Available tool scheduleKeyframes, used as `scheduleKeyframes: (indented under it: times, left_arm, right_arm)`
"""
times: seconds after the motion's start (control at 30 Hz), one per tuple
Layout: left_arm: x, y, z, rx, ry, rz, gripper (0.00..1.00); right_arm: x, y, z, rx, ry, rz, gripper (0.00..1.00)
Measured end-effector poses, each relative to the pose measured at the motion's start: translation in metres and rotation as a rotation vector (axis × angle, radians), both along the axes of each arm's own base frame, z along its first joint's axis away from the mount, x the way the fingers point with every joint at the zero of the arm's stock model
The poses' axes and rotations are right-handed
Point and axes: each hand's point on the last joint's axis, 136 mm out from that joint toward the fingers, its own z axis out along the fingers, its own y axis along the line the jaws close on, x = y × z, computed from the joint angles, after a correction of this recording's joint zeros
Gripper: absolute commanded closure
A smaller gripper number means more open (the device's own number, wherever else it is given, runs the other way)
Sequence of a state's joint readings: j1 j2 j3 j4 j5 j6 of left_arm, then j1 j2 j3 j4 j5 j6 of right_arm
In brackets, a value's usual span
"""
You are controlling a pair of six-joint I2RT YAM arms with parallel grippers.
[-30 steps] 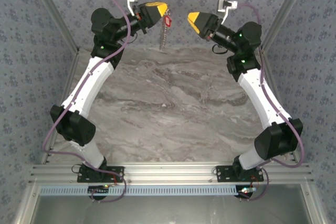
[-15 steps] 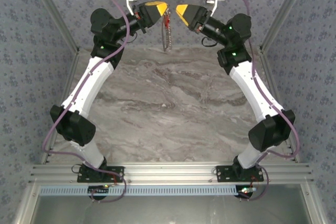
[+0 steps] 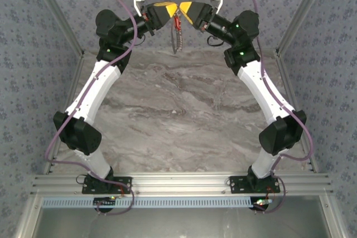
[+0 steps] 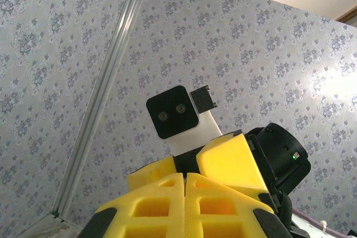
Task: Put the keys on the keyring
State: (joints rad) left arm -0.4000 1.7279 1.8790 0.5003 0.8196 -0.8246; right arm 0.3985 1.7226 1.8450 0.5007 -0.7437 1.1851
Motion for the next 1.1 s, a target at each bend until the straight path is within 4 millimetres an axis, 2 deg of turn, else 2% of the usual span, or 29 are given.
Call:
scheduleKeyframes:
  times: [0.43,0.67,0.9,1.03,1.1]
  left_arm:
    - [0.0000,0.0001,-0.0007,0.000,-0.002,-0.002,1.00]
    - [0.0002,0.0015,0.0006,-0.004,-0.004,0.000,1.00]
    - [-0.0002,0.0017,0.0013,-0.007,-0.004,-0.002,1.00]
    - [0.0028,0.0017,-0.0020,0.003,0.007,0.007,0.76]
    - [0.0064,0.0025,-0.0060,0.016,0.017,0.016,0.68]
  right_arm:
    - [-0.0043,0.0088,0.0017,0.001,-0.007,0.023,0.80]
    - [-0.0040,0.0093,0.0019,0.005,-0.010,0.025,1.00]
    - [-0.0046,0.0089,0.0029,0.008,-0.016,0.025,1.00]
    - [-0.0044,0.0078,0.0020,0.000,-0.021,0.028,1.00]
    - [-0.0029,0.0057,-0.0001,-0.010,-0.021,0.027,1.00]
